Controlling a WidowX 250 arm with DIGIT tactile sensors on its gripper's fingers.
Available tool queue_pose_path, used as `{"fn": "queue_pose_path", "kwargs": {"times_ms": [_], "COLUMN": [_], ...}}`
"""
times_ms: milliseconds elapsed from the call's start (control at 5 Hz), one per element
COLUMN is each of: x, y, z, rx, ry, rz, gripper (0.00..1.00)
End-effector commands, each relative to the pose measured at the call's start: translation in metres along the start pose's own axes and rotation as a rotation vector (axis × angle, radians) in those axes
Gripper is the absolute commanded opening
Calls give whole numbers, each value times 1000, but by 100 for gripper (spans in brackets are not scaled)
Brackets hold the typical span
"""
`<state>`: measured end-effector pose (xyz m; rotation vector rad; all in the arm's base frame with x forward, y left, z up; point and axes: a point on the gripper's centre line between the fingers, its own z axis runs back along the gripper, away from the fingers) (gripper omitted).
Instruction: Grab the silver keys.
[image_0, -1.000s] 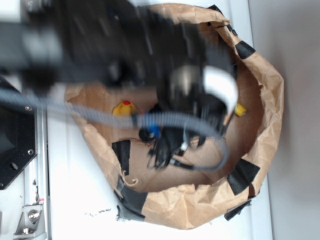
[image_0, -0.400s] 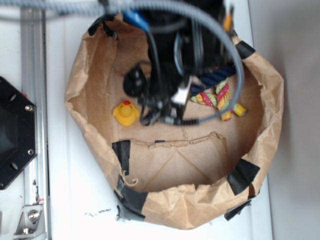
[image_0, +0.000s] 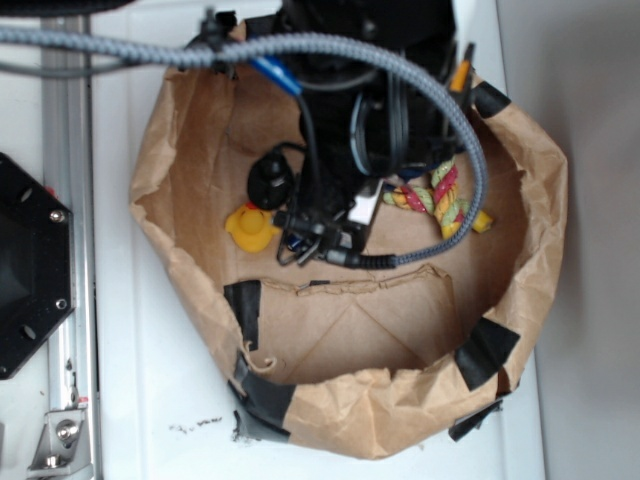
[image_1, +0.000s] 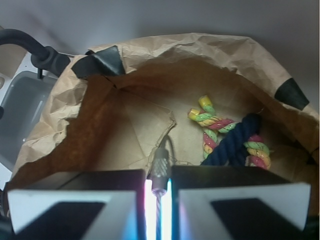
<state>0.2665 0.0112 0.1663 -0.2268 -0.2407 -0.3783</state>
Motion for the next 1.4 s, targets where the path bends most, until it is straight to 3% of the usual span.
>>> {"fn": "queue_pose_path", "kwargs": {"times_ms": [0,200,400,1200], "x": [3,-2,-4,5], "y": [-15,-25,-30,-23], "z": [5,5,11,17], "rx": [-9,-27,-5,16], "ry": [45,102,138,97], "rz": [-57,-78,-47,-4], "gripper": [0,0,0,0]}}
